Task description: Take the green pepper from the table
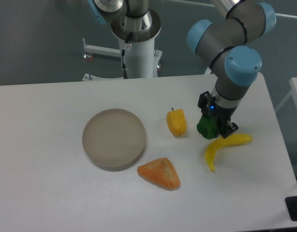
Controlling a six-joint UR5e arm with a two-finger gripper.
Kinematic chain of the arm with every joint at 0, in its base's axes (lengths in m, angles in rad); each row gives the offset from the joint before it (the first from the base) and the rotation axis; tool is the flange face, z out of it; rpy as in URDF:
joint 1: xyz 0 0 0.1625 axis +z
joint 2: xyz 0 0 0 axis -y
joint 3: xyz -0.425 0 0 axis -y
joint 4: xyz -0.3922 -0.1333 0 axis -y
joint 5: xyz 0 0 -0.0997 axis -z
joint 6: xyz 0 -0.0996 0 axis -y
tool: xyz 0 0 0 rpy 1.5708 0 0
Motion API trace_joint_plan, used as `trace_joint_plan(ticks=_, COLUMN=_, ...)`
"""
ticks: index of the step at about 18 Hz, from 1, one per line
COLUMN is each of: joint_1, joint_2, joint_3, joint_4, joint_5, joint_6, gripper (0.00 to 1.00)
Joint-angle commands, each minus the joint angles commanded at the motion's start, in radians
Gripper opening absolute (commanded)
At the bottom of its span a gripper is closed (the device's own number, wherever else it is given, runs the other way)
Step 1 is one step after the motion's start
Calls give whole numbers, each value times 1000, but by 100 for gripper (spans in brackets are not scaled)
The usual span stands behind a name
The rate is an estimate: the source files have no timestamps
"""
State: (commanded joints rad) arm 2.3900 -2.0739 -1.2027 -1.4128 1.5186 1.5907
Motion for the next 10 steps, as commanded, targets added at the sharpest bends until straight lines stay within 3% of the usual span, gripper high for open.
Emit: trace_joint_plan(ticks=10, joint_1=-11, joint_2=-5, joint_3=-3, joint_4=-2, joint_5=48, joint_6=5, gripper=16)
